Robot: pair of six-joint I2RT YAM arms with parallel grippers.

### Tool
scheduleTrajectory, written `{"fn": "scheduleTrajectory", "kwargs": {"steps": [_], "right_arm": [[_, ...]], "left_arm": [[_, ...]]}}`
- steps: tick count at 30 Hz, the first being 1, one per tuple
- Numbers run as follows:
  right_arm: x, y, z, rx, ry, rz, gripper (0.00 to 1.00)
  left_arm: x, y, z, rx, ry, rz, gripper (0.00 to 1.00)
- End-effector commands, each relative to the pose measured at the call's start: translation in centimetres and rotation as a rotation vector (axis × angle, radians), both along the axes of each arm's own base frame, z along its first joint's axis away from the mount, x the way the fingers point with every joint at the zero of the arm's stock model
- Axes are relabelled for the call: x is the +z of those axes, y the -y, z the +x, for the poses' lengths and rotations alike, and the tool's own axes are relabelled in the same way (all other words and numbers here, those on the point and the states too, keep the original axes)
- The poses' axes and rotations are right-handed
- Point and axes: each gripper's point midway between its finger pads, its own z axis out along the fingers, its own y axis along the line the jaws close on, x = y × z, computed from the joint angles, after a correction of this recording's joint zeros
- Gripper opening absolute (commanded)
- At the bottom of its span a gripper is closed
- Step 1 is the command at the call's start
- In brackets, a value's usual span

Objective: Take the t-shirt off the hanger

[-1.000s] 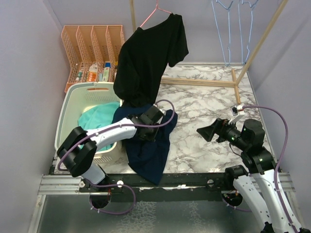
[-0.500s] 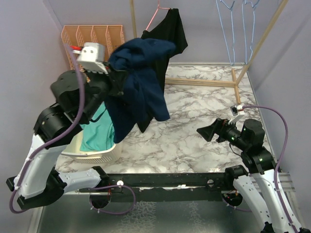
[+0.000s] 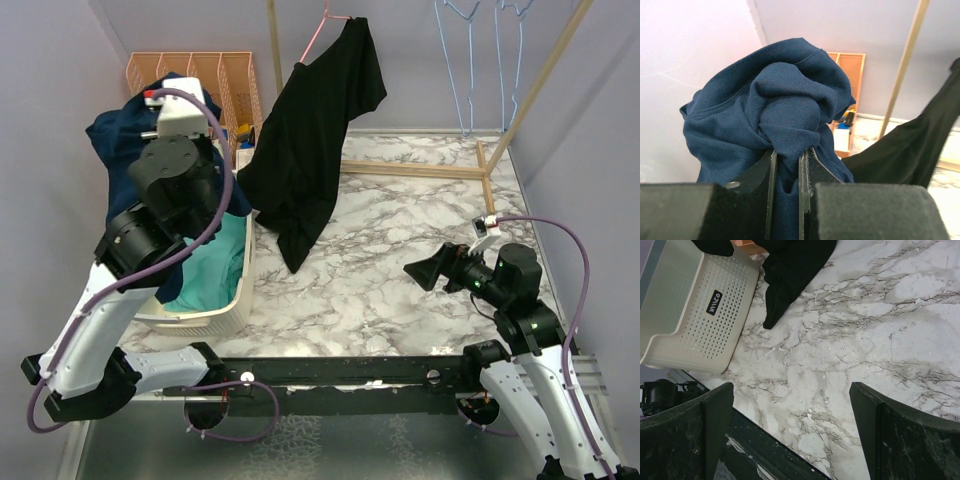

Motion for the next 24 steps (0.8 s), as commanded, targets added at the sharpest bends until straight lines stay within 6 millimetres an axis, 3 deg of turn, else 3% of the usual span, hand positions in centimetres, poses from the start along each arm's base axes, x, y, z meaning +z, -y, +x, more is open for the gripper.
{"fn": "scheduleTrajectory", "kwargs": {"steps": [1,3,7,12,14,16,17,20,22,24], "right_arm": [[0.2,-0.1,0.3,-0.003,0.017,0.014,1.00],[0.3,-0.1,0.3,0.001,0.020,0.013,1.00],[0.2,-0.1,0.1,0.007,0.021,0.002,1.00],[0.0,-0.1,0.1,0.014,0.017,0.004,1.00],[-0.2,-0.2,0.1,0.013,0.015,0.005,1.00],[-0.3,-0.2,0.0,0.014,0.013,0.007,1.00],[-0.3,-0.2,0.1,0.015,0.015,0.008,1.00],[-0.3,-0.4,0.1,0.028,0.015,0.008,1.00],[-0.1,-0.6,0.1,0.046,0.014,0.005,1.00],[0.4,-1.1,0.1,0.086,0.025,0.011,1.00]], "left_arm": [[-2.8,-1.9,0.1,0.170,-0.044,0.067,0.00],[-6.1,-2.0,0.9,0.175,-0.099,0.091,0.00],[-14.4,-4.3,3.2,0.180,-0.301,0.078,0.00],[-23.2,-5.7,4.0,0.168,-0.500,-0.062,0.00],[-26.4,-5.8,4.3,0.136,-0.572,-0.163,0.00],[-29.4,-4.3,4.2,0.053,-0.630,-0.265,0.00],[-30.7,-3.5,4.1,0.019,-0.654,-0.311,0.06],[-33.1,-1.6,3.7,-0.057,-0.709,-0.388,0.66],[-32.8,-0.8,3.6,-0.104,-0.691,-0.414,0.83],[-30.7,-0.6,3.6,-0.143,-0.608,-0.418,0.93]]}}
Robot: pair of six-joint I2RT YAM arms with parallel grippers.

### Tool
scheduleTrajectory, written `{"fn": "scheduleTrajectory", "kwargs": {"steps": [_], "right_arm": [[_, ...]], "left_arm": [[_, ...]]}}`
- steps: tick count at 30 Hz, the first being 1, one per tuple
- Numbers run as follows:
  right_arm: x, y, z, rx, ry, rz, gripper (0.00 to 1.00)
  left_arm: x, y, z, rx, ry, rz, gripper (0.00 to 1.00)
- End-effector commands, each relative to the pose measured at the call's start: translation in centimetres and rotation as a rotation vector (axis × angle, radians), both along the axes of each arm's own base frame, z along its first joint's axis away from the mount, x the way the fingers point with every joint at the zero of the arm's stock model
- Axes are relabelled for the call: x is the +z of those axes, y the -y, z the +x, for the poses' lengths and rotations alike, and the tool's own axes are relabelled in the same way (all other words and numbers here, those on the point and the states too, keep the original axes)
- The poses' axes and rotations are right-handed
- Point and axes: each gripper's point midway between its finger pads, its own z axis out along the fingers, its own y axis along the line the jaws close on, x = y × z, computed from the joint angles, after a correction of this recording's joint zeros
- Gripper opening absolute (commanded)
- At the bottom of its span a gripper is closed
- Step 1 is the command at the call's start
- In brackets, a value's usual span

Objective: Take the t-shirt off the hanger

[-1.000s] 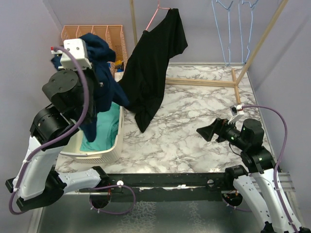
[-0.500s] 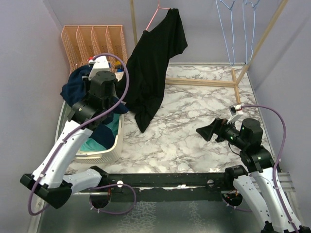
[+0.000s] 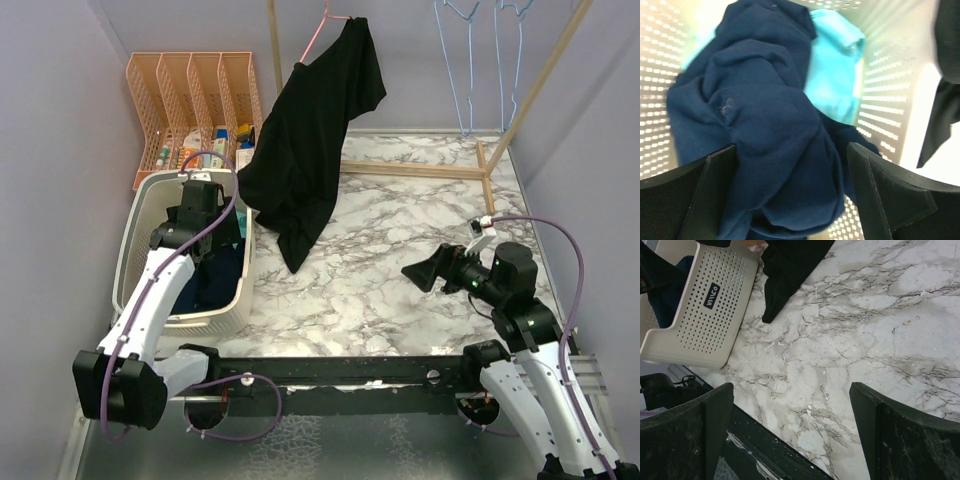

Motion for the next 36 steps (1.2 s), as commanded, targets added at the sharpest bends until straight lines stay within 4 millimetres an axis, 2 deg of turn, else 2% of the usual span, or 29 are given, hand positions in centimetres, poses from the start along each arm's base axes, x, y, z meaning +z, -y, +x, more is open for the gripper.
{"fn": "scheduleTrajectory", "kwargs": {"steps": [1,5,8,10,12,15,17,19,20,21,22,23,25,26,29,30,33,36], "right_arm": [[1.8,-1.2,0.1,0.094,0.058,0.019,1.00],[4.4,-2.6,0.5,0.186,0.109,0.060,0.96],[6.9,-3.9,1.0,0.268,0.144,0.095,0.93],[8.5,-4.6,1.3,0.320,0.162,0.115,0.92],[10.3,-5.5,1.7,0.369,0.188,0.134,0.91],[13.2,-7.6,2.6,0.424,0.231,0.135,0.84],[15.2,-10.1,3.0,0.462,0.267,0.113,0.69],[16.2,-13.8,3.5,0.507,0.277,0.067,0.43],[17.7,-15.0,3.6,0.506,0.305,0.042,0.29],[17.3,-16.3,5.0,0.485,0.271,-0.005,0.11],[18.4,-16.8,6.3,0.443,0.276,-0.024,0.02],[19.6,-17.0,7.8,0.393,0.291,-0.030,0.01],[22.0,-17.0,10.9,0.281,0.326,-0.057,0.01],[23.2,-17.0,12.2,0.238,0.347,-0.069,0.10],[26.4,-17.7,15.9,0.140,0.397,-0.089,0.63],[27.4,-18.0,17.2,0.113,0.417,-0.093,0.72],[29.0,-19.2,20.4,0.052,0.474,-0.092,0.75],[29.8,-20.5,22.9,0.010,0.508,-0.064,0.75]], "left_arm": [[5.3,3.4,0.9,-0.115,0.244,-0.189,0.97],[10.6,3.9,-0.9,-0.183,0.531,-0.237,0.99],[12.5,4.0,-2.7,-0.214,0.670,-0.262,0.99],[12.7,3.9,-3.7,-0.219,0.708,-0.265,0.99],[12.2,4.1,-4.1,-0.233,0.699,-0.264,0.99],[11.3,5.0,-4.3,-0.290,0.685,-0.280,0.92],[10.7,5.4,-4.5,-0.311,0.691,-0.296,0.92],[10.9,5.7,-4.7,-0.323,0.707,-0.313,0.95],[11.2,5.7,-4.8,-0.323,0.715,-0.311,0.95],[11.4,5.5,-4.9,-0.314,0.723,-0.309,0.95],[11.5,5.2,-4.9,-0.297,0.730,-0.307,0.95],[11.5,5.1,-5.0,-0.289,0.733,-0.305,0.95],[11.5,5.1,-5.2,-0.286,0.731,-0.309,0.93],[11.3,5.1,-5.3,-0.286,0.728,-0.309,0.92],[11.4,4.8,-5.8,-0.277,0.728,-0.301,0.91],[11.4,4.5,-5.9,-0.265,0.731,-0.297,0.91],[11.3,4.1,-6.1,-0.240,0.731,-0.288,0.91],[11.4,4.0,-6.4,-0.237,0.741,-0.291,0.91]]}}
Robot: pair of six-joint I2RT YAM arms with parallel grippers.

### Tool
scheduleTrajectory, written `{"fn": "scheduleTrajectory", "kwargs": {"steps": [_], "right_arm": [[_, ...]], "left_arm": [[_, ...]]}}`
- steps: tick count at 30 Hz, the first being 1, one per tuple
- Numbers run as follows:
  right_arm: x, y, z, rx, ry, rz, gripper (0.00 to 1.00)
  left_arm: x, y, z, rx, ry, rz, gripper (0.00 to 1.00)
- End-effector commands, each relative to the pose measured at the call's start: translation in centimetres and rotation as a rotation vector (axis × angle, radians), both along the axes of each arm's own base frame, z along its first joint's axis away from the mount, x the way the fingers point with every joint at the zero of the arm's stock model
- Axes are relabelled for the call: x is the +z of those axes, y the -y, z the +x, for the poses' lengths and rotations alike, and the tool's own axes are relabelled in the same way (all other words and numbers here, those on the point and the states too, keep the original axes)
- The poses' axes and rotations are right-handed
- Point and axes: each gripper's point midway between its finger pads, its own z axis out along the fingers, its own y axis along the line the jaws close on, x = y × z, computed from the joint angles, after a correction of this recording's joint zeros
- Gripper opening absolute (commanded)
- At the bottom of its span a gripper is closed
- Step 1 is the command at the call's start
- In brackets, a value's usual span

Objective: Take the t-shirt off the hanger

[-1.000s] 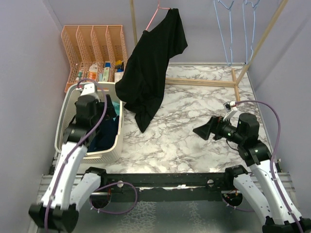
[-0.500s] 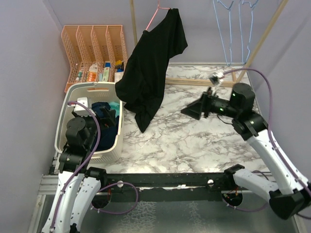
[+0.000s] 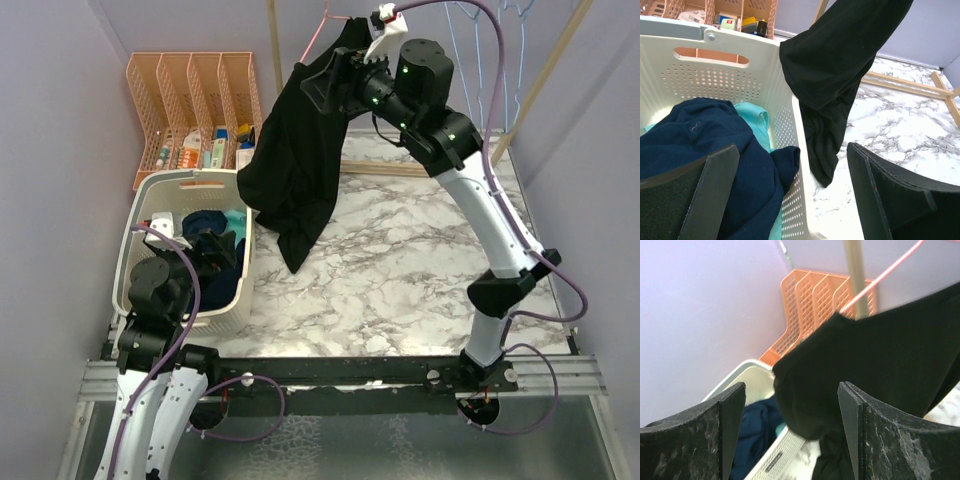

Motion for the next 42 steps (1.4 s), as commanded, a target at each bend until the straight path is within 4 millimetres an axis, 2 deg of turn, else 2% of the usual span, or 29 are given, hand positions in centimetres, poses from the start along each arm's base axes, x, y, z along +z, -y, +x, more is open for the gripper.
{"fn": "scheduleTrajectory", "kwargs": {"steps": [1,7,13,19,24,27,33,38,42], "right_arm": [[0.1,-0.3,4.4,-0.143,0.037,0.015,0.75],[0.3,-1.2,6.7,-0.193,0.074,0.094,0.74],[0.3,-2.4,8.1,-0.195,0.094,0.130,0.72],[-1.8,-3.7,9.3,-0.243,0.072,0.106,0.71],[-3.1,-3.8,9.9,-0.323,0.080,0.051,0.66],[-4.0,-2.7,10.2,-0.401,0.059,0.018,0.64],[-4.9,1.7,9.8,-0.571,0.039,-0.060,0.62],[-6.2,4.5,9.0,-0.585,0.013,-0.117,0.62],[-5.9,6.5,8.3,-0.589,0.037,-0.135,0.60]], "left_arm": [[1.1,-0.5,-0.5,0.027,0.031,-0.015,0.91],[1.0,-0.4,-0.7,0.022,0.028,-0.016,0.91],[1.0,-0.3,-0.8,0.015,0.032,-0.020,0.91],[1.0,-0.3,-0.8,0.015,0.032,-0.020,0.91],[0.8,-0.3,-0.8,0.012,0.029,-0.019,0.90],[0.8,-0.2,-0.8,0.013,0.026,-0.020,0.90],[0.6,-0.2,-0.7,0.012,0.020,-0.020,0.90],[0.5,-0.1,-0.7,0.004,0.017,-0.021,0.90],[0.4,0.0,-0.7,-0.002,0.016,-0.023,0.90]]}}
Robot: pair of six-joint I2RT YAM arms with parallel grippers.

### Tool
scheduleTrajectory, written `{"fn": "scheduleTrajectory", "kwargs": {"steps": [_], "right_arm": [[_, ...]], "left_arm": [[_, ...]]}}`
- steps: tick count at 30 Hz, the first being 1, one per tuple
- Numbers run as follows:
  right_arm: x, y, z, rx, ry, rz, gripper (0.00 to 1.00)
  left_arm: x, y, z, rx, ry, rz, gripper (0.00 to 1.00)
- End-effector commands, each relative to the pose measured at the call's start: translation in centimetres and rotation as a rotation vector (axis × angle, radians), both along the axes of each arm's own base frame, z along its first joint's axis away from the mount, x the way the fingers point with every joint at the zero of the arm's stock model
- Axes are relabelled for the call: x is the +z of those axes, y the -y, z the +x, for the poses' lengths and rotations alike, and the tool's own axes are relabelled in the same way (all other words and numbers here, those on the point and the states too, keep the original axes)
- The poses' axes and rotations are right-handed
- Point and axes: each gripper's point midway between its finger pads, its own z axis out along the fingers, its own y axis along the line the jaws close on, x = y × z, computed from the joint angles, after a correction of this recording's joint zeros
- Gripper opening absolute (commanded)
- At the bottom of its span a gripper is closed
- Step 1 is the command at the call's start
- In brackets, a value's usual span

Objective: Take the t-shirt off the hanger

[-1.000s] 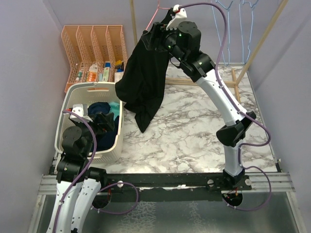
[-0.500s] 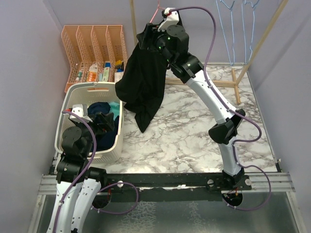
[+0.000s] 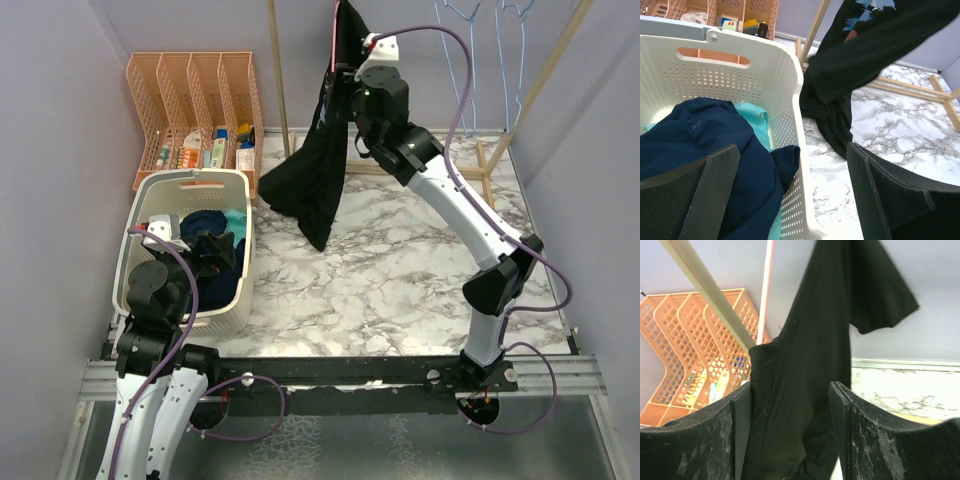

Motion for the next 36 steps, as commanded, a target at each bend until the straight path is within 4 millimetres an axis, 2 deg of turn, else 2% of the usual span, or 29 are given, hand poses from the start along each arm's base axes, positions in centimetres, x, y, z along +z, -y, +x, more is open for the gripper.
{"fn": "scheduleTrajectory", "kwargs": {"steps": [1,5,8,16,21,27,34,36], "right_arm": [[1.9,3.4,-1.2,-0.032,0.047,-0.033,0.59],[2.5,4.4,-0.6,0.014,0.036,-0.037,0.55],[2.8,4.4,-0.1,0.065,0.035,-0.035,0.54],[1.1,2.8,1.7,0.161,-0.007,-0.035,0.53],[0.0,2.5,2.6,0.165,-0.028,-0.041,0.52],[-0.4,2.9,2.8,0.147,-0.024,-0.030,0.35],[1.4,4.0,2.4,0.112,0.029,-0.022,0.31],[1.9,4.3,2.1,0.107,0.044,-0.020,0.24]], "left_arm": [[0.1,0.4,-0.2,-0.016,0.002,-0.013,0.90],[0.1,0.5,-0.1,-0.024,-0.001,-0.015,0.90],[0.0,0.5,-0.1,-0.025,-0.002,-0.014,0.90],[-0.2,0.6,0.0,-0.026,-0.007,-0.015,0.90],[-0.2,0.6,0.0,-0.027,-0.009,-0.014,0.90],[-0.2,0.6,0.0,-0.027,-0.008,-0.015,0.90],[-0.4,0.8,0.1,-0.036,-0.014,-0.015,0.90],[-0.4,0.8,0.1,-0.037,-0.015,-0.015,0.90]]}}
